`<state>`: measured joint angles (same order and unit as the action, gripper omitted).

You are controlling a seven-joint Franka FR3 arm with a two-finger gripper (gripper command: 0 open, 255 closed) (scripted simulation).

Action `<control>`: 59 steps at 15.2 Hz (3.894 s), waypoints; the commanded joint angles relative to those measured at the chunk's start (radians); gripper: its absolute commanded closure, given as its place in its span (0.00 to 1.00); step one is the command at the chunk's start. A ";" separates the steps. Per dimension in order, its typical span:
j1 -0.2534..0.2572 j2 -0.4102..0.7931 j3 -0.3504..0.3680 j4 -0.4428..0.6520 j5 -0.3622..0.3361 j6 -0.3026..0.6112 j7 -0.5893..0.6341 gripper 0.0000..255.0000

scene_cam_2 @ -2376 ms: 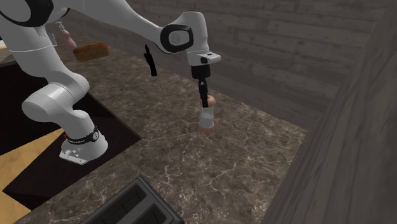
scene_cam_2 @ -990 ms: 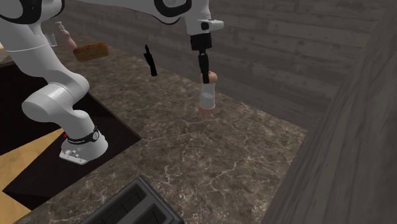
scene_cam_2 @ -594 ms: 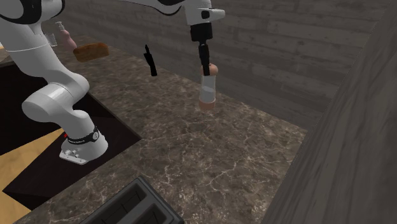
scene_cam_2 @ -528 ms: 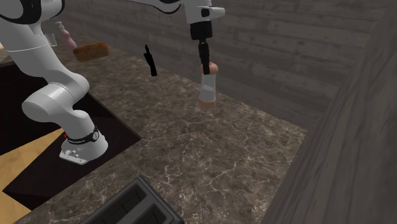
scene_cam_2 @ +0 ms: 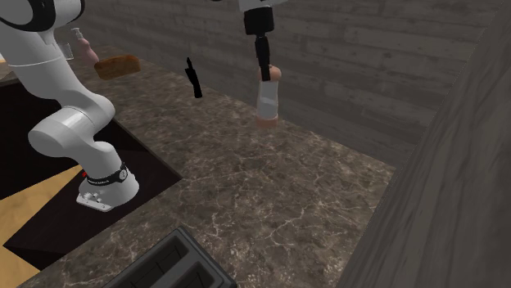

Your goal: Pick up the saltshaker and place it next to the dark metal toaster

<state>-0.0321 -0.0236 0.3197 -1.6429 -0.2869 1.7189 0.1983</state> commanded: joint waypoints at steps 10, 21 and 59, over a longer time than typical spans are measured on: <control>-0.030 -0.077 -0.033 0.009 0.030 -0.061 -0.084 1.00; -0.100 -0.382 -0.207 -0.313 0.083 0.020 -0.325 1.00; -0.244 -0.540 -1.015 -0.315 -0.074 0.100 -1.227 1.00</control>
<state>-0.2837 -0.5841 -0.6670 -1.9830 -0.3664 1.8156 -1.0029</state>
